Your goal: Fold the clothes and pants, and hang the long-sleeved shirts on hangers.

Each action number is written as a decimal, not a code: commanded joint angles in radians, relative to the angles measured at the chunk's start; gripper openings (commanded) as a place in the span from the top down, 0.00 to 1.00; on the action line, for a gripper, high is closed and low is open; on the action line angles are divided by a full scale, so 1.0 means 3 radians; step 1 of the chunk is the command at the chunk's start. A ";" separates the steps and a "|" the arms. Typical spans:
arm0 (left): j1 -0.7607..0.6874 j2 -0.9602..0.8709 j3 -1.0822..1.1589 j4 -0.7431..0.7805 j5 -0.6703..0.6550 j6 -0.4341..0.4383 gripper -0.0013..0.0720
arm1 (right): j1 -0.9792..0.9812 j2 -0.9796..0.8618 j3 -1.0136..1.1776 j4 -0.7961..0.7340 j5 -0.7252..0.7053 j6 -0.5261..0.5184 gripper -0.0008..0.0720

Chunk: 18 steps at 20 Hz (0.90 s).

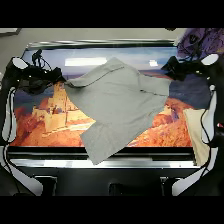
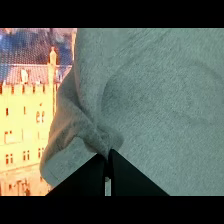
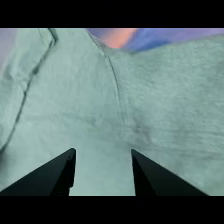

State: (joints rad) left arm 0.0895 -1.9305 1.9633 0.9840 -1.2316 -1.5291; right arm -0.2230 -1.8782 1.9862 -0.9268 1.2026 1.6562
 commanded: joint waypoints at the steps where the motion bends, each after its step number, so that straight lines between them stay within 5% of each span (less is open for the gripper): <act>1: -0.0005 -0.0003 0.0000 -0.0001 -0.0011 -0.0003 0.96 | -0.0237 0.0453 -0.0158 -0.0589 0.1007 -0.0446 0.39; 4: -0.0005 -0.0003 0.0000 0.0000 -0.0013 -0.0001 0.96 | -0.0370 0.1115 -0.1230 -0.0521 0.0729 -0.0484 0.31; 11: -0.0004 -0.0006 0.0000 0.0011 -0.0025 -0.0001 0.96 | 0.0182 0.2336 -0.4073 0.0291 -0.0086 -0.0565 0.31; 18: -0.0004 -0.0006 0.0000 0.0013 -0.0052 -0.0001 0.96 | 0.1136 0.2464 -0.4931 0.0757 -0.0703 -0.0392 0.24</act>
State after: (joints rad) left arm 0.0887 -1.9320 1.9633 0.9871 -1.2434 -1.5295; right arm 0.0185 -1.1557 0.5865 -0.7494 1.0821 1.5047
